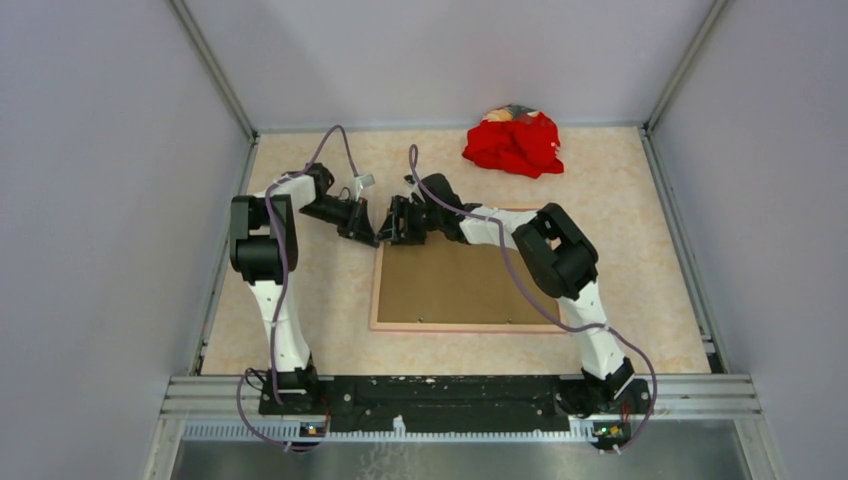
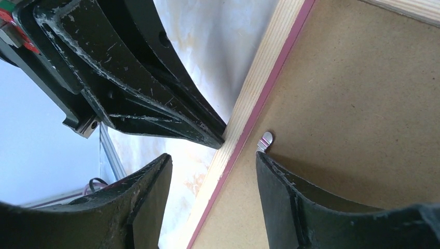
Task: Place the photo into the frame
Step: Install the photo frame at the center of the board, then adjust the photo frame at the center of the board.
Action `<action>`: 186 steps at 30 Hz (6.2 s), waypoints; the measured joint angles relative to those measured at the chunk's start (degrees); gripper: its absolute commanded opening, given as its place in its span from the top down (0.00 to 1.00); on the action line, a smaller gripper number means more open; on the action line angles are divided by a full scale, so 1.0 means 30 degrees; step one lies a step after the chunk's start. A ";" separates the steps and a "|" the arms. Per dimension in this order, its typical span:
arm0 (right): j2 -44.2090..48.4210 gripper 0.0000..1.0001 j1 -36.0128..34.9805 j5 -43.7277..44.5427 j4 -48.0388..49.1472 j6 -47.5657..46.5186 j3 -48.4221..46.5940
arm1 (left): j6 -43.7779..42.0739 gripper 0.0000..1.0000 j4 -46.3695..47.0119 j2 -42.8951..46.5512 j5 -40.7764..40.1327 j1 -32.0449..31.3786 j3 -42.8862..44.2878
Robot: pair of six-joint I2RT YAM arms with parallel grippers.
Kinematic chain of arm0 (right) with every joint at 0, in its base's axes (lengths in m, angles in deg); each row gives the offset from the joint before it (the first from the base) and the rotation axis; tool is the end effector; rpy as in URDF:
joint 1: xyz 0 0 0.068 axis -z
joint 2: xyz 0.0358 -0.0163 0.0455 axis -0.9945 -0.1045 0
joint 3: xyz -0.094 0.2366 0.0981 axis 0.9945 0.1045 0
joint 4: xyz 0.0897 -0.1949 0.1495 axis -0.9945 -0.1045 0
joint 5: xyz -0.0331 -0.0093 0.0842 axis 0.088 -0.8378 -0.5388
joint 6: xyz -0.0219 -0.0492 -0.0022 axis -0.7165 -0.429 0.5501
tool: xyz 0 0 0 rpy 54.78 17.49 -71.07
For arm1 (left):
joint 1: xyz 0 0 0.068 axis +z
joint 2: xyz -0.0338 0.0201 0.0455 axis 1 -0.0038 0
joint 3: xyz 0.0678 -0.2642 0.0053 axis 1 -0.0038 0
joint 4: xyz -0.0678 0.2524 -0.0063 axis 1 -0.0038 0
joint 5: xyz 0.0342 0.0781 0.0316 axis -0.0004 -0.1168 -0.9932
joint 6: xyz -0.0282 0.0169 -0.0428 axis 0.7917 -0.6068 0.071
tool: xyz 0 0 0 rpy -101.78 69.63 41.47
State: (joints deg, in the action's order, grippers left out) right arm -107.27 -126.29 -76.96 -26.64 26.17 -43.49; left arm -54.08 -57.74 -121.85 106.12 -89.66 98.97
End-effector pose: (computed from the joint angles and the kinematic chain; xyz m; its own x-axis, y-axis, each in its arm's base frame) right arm 0.3578 0.3480 0.1447 -0.9118 0.0206 -0.4102 -0.3361 0.5367 0.7740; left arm 0.3981 -0.0279 0.1360 -0.8582 0.2840 -0.4277 0.5125 0.5218 -0.6819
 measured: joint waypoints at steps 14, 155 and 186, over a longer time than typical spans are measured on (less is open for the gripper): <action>0.0007 0.39 0.0321 -0.0189 -0.0168 -0.0240 0.0029 | -0.0022 0.87 0.0124 0.0124 -0.0087 -0.0015 -0.0124; 1.5358 0.01 0.4743 0.7308 -0.7832 -0.3614 1.0433 | -0.7198 0.72 -0.6302 0.4379 -0.5814 -0.0437 0.1887; 1.3158 0.01 0.9318 0.3708 -0.4801 -0.1749 1.3595 | -0.7468 0.78 -0.4226 0.3344 -0.4211 -0.2528 -0.5180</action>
State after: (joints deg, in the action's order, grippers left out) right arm -67.79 -98.33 -65.83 -41.04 20.92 -2.71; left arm -76.49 -70.42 -111.81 93.49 -97.25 83.43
